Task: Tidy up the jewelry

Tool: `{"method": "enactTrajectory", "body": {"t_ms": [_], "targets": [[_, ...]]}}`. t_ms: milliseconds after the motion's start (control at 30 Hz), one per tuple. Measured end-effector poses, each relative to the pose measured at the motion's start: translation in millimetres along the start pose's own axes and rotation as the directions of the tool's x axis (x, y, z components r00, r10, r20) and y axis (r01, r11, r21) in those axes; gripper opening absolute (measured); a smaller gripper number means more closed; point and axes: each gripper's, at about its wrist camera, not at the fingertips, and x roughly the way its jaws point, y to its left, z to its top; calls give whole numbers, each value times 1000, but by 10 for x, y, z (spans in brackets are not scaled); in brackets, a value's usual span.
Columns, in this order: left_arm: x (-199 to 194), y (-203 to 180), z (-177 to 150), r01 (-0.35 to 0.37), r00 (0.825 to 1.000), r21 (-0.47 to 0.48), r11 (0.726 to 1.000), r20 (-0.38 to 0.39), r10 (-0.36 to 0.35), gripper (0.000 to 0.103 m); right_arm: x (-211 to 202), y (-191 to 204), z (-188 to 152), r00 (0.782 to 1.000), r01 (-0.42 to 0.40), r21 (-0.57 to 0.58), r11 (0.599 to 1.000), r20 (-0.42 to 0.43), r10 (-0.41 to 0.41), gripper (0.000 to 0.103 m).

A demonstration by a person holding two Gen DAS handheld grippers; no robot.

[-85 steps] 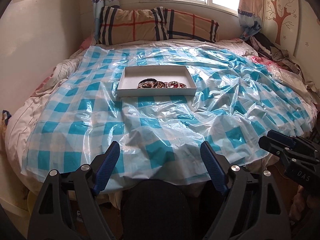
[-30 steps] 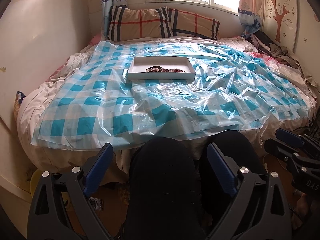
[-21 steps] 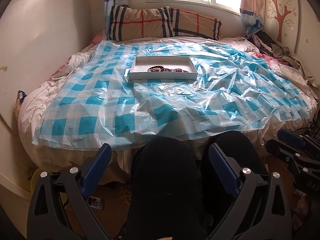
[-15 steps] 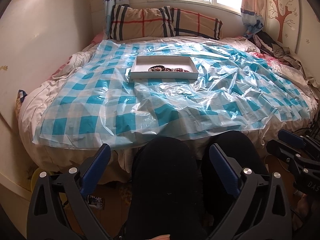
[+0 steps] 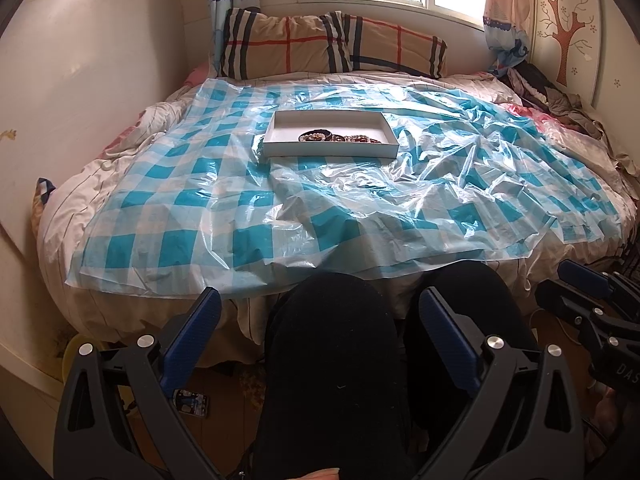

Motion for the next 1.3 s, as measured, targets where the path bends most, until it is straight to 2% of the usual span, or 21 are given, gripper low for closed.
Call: {"method": "enactTrajectory", "body": {"t_ms": [100,1300], "targets": [[0,-1,0,0,1000,-1,1000,0,0,95,-3,1,3,1000,1,-1,1000,1,-1,62],[8,31,-15,-2,1000,1,1000,-4,2,95,8,-3,2,1000,2,-1,1000,0,-2,62]]}}
